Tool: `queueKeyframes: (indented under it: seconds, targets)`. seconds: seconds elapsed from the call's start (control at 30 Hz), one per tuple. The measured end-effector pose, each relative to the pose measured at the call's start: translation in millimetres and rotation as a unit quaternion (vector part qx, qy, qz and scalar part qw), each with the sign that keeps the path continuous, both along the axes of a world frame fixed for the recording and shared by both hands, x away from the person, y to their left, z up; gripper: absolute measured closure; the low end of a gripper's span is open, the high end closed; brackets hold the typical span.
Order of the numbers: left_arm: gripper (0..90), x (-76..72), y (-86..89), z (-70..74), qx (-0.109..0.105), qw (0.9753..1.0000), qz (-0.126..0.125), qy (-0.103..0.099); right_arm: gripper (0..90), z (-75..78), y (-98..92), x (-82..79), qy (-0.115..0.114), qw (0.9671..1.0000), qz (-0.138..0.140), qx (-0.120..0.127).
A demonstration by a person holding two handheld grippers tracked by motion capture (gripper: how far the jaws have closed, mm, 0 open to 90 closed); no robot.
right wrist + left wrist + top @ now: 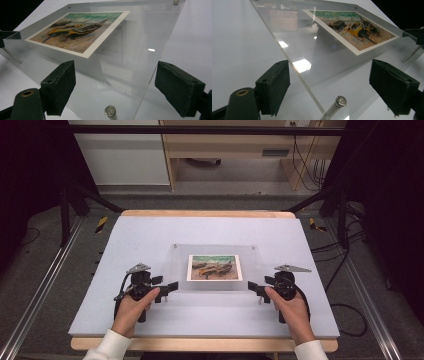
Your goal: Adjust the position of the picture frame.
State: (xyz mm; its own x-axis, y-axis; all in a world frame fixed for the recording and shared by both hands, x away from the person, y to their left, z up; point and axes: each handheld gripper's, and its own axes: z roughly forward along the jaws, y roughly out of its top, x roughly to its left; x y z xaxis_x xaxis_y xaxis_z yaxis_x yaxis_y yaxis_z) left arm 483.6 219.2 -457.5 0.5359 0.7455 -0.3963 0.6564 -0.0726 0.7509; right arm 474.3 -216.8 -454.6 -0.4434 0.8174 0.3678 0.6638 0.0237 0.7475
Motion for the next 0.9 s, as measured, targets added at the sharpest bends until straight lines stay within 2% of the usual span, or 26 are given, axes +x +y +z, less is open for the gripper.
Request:
queueKeyframes:
  seconds: [0.13, 0.27, 0.5, 0.6, 0.9]
  targets:
    - [15.7, 1.0, 0.8, -1.1, -0.006, 1.0, -0.001, 0.005, 16.4, -0.8, -0.7, -0.1, 0.011, 0.9999, -0.001, 0.01]
    - [15.8, 1.8, -0.2, -3.2, -0.023, 0.9996, -0.008, 0.018, 15.4, -2.0, -1.4, 1.9, 0.016, 0.9998, 0.001, 0.014]
    - [15.6, 3.0, -0.8, -3.9, -0.024, 0.9995, -0.011, 0.019, 14.9, -3.0, -2.2, 3.5, 0.025, 0.9994, 0.001, 0.023]
    - [15.6, 3.3, -0.6, -4.1, -0.025, 0.9994, -0.012, 0.019, 15.2, -4.3, -2.1, 4.2, 0.038, 0.9986, 0.008, 0.037]
    - [16.1, 5.9, -1.0, -3.0, -0.024, 0.9991, -0.02, 0.027, 16.3, -4.4, -2.1, 6.9, 0.035, 0.9988, 0.009, 0.032]
